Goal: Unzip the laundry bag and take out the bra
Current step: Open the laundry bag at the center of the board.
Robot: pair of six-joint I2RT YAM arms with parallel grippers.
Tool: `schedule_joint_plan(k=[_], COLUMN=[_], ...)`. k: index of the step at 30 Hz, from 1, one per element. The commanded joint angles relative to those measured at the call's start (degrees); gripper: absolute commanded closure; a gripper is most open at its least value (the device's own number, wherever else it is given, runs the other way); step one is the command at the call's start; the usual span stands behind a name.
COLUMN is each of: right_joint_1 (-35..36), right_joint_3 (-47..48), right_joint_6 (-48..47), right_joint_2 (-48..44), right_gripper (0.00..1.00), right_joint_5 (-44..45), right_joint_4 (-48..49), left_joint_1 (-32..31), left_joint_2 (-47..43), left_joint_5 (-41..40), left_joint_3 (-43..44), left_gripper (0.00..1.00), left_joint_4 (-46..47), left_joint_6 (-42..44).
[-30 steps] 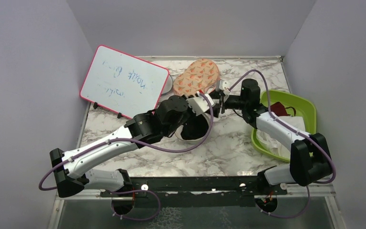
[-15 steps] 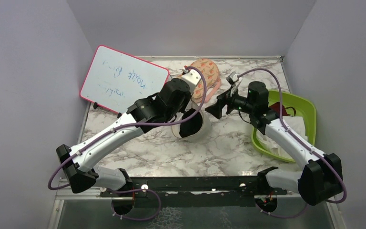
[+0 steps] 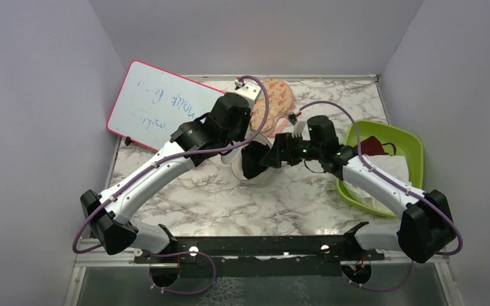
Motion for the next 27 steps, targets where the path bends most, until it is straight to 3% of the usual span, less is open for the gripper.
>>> schedule_joint_plan(k=[1, 4, 12, 19, 27], right_joint_1=[6.57, 8.53, 8.63, -0.16, -0.9], right_joint_3=[1.28, 1.68, 1.17, 3.7, 18.45], right_joint_6=[4.52, 5.7, 1.28, -4.78, -12.39], right_joint_2=[1.8, 3.07, 1.84, 5.44, 13.5], right_gripper=[0.0, 0.0, 0.06, 0.05, 0.04], right_joint_5=[15.02, 23.36, 32.34, 29.26, 30.36], right_joint_4=[-7.57, -12.67, -16.65, -16.17, -27.05], left_joint_1=[0.66, 0.77, 1.83, 4.17, 6.9], left_joint_2=[-0.06, -0.84, -2.97, -5.21, -6.38], left_joint_5=[3.32, 2.8, 2.34, 4.87, 8.77], left_joint_3=[1.27, 0.42, -3.23, -6.36, -10.95], left_gripper=[1.0, 1.0, 1.0, 1.0, 1.0], left_joint_4=[0.17, 0.23, -1.02, -4.01, -7.81], left_joint_6=[-2.48, -3.47, -3.0, -2.75, -3.3])
